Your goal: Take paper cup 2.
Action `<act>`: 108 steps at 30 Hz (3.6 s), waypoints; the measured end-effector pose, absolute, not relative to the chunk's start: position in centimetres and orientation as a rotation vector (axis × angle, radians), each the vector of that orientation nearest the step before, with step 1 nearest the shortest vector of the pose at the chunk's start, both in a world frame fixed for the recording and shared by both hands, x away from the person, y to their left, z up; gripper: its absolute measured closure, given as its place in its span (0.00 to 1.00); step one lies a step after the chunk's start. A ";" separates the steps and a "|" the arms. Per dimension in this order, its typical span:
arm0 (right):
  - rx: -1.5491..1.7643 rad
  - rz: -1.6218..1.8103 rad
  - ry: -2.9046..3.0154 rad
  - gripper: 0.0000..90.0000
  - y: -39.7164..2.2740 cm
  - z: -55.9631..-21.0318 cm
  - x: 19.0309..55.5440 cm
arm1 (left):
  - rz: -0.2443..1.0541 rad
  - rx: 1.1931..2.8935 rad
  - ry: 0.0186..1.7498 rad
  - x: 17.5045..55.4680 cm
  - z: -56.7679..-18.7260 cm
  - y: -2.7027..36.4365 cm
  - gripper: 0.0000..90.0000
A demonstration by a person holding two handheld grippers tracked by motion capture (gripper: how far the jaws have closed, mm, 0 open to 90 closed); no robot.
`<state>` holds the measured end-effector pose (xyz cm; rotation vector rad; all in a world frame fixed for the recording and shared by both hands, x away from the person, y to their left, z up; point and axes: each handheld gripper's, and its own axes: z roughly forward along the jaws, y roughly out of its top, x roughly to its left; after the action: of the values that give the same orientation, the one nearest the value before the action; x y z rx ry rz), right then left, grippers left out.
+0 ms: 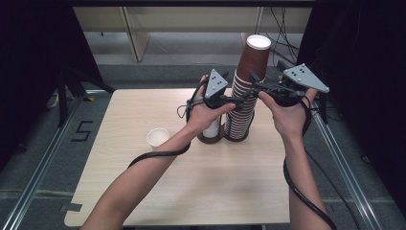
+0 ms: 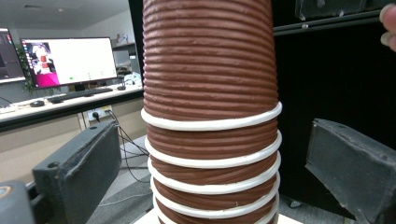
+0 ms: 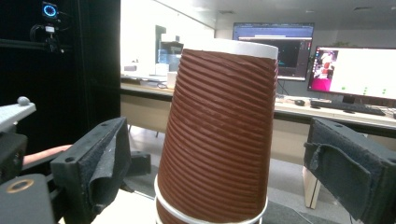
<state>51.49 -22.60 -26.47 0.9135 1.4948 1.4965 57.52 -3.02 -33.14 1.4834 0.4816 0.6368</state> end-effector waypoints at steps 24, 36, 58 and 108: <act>0.946 1.490 1.509 0.09 -21.9 -25.8 53.6 | 0.579 1.533 0.487 59.4 -33.0 -4.7 0.07; 0.959 1.474 1.521 0.08 -21.6 -25.6 54.5 | 0.562 1.544 0.490 59.9 -32.8 -5.1 0.04; 1.000 1.459 1.516 0.08 -21.0 -24.9 56.3 | 0.559 1.556 0.489 60.0 -32.8 -5.4 0.04; 1.013 1.508 1.436 0.23 -20.6 -22.6 56.8 | 0.589 1.580 0.469 59.9 -32.7 -5.5 0.03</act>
<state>56.75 -20.57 -22.64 1.0131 1.4364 1.5076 59.90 -5.51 -32.67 1.5805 0.4694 0.5887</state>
